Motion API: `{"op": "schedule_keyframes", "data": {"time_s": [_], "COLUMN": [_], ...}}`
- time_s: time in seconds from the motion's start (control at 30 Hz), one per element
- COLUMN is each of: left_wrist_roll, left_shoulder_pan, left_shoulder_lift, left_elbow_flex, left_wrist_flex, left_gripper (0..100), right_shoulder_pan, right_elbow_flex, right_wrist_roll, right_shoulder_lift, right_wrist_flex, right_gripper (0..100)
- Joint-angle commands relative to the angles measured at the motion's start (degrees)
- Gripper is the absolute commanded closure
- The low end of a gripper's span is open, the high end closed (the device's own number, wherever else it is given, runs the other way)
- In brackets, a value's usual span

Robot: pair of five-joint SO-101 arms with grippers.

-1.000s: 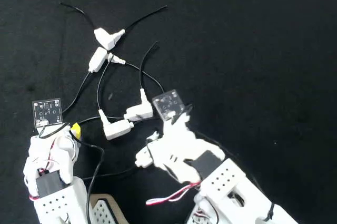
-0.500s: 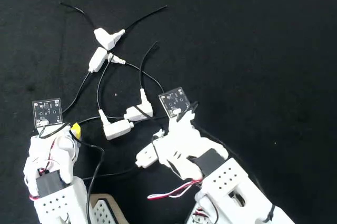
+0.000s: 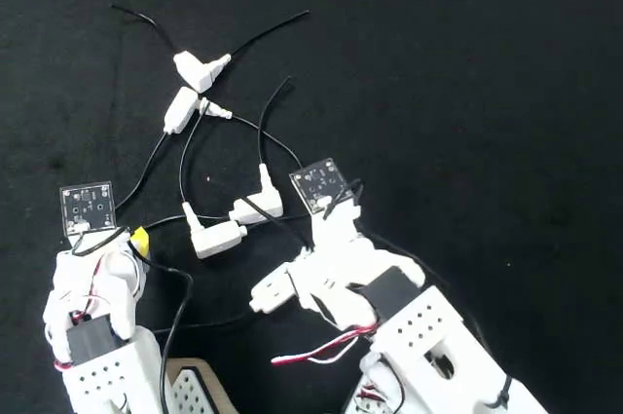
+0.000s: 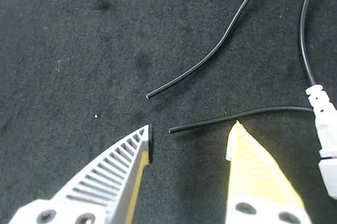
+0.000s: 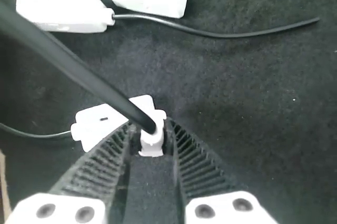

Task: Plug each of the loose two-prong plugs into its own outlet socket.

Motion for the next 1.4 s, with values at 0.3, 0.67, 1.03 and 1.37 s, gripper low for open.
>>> {"op": "schedule_keyframes", "data": {"time_s": [0.3,0.67,1.03,1.37], "left_wrist_roll": [-0.6,-0.6,-0.6,-0.6], "left_shoulder_pan": [-0.1,-0.1,-0.1,-0.1], "left_shoulder_lift": [0.0,0.0,0.0,0.0], "left_elbow_flex": [1.2,1.2,1.2,1.2], "left_wrist_flex": [-1.5,-1.5,-1.5,-1.4], "left_gripper": [76,76,76,76], "right_shoulder_pan": [-2.9,-3.8,-5.3,-5.3], "right_elbow_flex": [8.3,15.9,21.5,21.3], "right_wrist_roll": [0.8,1.0,3.5,4.1], "right_shoulder_lift": [-21.8,-21.8,-21.3,-21.3], "right_wrist_flex": [-1.1,-4.5,-6.9,-6.9], "right_gripper": [98.6,98.6,98.6,98.6]}}
